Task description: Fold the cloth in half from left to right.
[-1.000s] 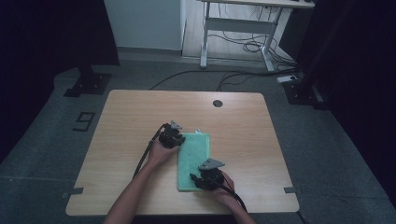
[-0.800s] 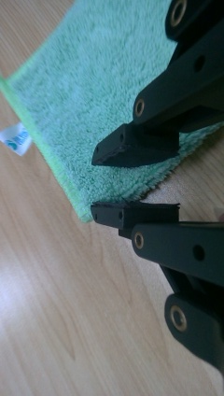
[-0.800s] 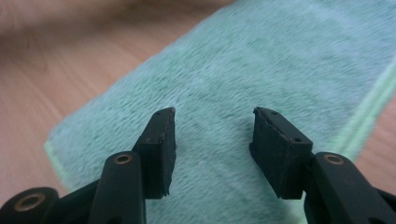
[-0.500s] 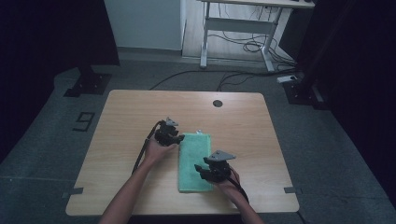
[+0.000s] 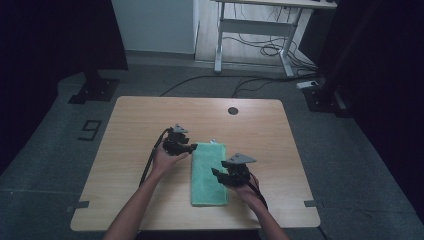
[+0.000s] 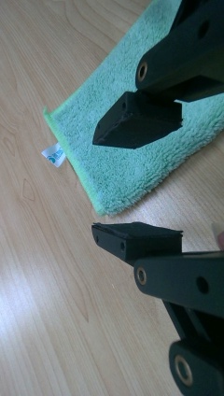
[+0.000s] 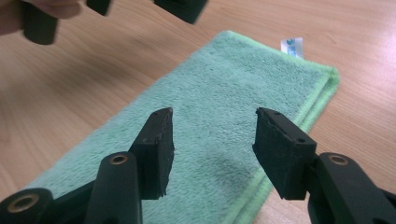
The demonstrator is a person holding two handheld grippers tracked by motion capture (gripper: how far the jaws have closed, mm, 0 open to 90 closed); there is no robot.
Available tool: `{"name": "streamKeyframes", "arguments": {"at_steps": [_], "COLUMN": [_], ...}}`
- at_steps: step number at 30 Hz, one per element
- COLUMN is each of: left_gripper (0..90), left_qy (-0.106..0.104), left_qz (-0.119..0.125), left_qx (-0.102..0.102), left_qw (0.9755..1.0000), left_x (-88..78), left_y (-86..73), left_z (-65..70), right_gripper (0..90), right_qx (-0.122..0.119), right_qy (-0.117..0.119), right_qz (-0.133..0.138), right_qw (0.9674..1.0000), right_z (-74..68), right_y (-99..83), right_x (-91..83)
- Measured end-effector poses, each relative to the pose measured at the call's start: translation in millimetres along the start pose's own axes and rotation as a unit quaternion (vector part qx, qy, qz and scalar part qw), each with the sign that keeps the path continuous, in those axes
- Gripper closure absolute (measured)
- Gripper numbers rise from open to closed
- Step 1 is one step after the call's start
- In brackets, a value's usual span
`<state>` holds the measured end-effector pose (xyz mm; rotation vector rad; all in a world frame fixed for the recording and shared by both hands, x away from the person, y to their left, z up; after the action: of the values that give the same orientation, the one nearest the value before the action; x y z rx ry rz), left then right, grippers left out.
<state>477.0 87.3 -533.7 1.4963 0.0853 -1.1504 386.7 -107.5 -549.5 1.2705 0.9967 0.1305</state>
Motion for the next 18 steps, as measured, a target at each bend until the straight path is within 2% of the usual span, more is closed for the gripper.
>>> {"name": "streamKeyframes", "arguments": {"at_steps": [5,10,13,18], "left_gripper": [49.6,48.9,48.8,47.4], "left_qy": [-0.006,-0.012,-0.008,-0.009], "left_qz": [0.007,0.015,0.017,0.021], "left_qx": [-0.004,-0.008,-0.009,-0.017], "left_qw": [0.9999,0.9998,0.9998,0.9996], "left_x": [-5.4,-8.9,-10.9,-12.4], "left_y": [1.1,1.6,1.2,0.2], "left_z": [-0.6,-1.8,-3.7,-6.9], "right_gripper": [46.8,46.8,46.8,46.6], "right_qx": [0.008,0.013,0.019,0.015], "right_qy": [-0.008,-0.014,-0.015,-0.024], "right_qz": [-0.009,-0.006,-0.002,-0.002], "right_qw": [0.9999,0.9998,0.9997,0.9996], "right_z": [10.8,17.8,22.7,33.5], "right_y": [-0.4,4.3,8.1,14.5], "right_x": [10.5,15.8,17.7,22.9]}}
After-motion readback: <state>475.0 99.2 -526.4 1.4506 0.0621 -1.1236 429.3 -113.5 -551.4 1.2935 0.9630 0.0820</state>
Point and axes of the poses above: each handheld gripper's, and its own axes: x roughly forward along the jaws, y roughly out of its top, z roughly to its right, the point moved 5 cm from there along x, roughly forward along the jaws, and after that the axes turned 4 degrees about -x, right-handed, at the moved point
